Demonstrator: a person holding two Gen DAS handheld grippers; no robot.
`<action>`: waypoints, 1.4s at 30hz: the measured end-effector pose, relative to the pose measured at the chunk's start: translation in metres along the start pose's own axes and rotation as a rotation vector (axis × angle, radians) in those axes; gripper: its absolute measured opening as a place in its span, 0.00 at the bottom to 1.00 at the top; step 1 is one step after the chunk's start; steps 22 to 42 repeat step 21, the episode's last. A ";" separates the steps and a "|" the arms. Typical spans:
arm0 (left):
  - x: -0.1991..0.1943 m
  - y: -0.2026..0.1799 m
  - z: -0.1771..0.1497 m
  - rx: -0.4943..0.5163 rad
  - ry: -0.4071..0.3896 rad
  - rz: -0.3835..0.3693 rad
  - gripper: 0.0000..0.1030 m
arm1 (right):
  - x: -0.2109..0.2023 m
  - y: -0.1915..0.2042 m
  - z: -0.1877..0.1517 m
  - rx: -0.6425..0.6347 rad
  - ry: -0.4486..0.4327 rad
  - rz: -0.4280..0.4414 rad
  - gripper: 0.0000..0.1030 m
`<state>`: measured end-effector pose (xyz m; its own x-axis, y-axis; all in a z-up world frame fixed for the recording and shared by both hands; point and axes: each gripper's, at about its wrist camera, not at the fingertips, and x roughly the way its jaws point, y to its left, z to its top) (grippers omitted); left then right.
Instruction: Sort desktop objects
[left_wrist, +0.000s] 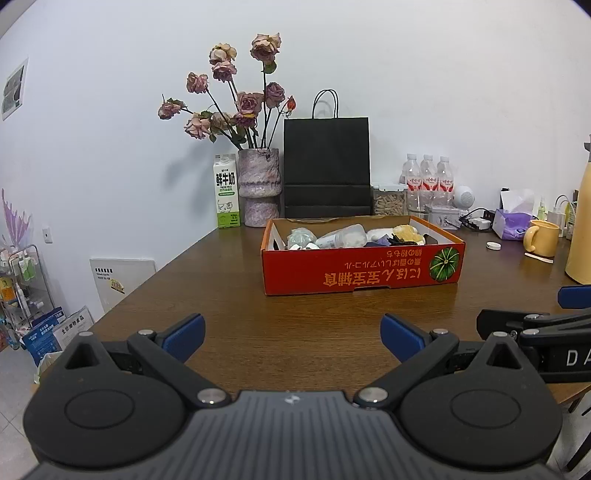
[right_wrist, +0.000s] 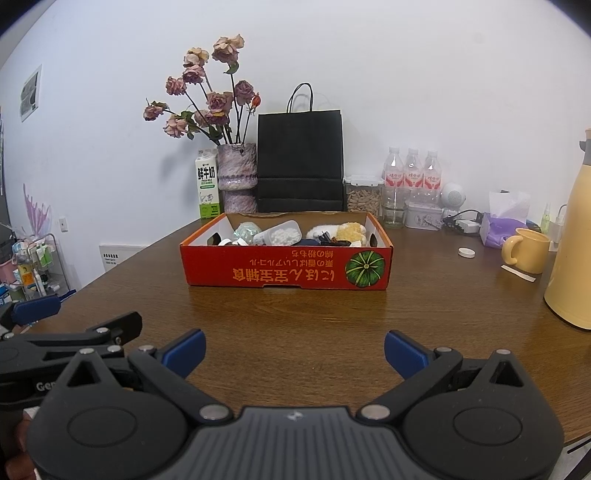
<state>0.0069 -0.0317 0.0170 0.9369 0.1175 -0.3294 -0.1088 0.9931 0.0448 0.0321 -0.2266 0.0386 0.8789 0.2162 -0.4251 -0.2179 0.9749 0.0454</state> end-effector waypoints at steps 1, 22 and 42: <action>0.000 0.000 0.000 0.000 0.000 -0.001 1.00 | 0.000 0.000 0.000 0.000 0.000 0.000 1.00; 0.000 0.000 0.003 0.003 0.008 0.003 1.00 | -0.001 0.001 0.001 0.000 0.003 -0.001 1.00; 0.000 0.000 0.003 0.003 0.008 0.003 1.00 | -0.001 0.001 0.001 0.000 0.003 -0.001 1.00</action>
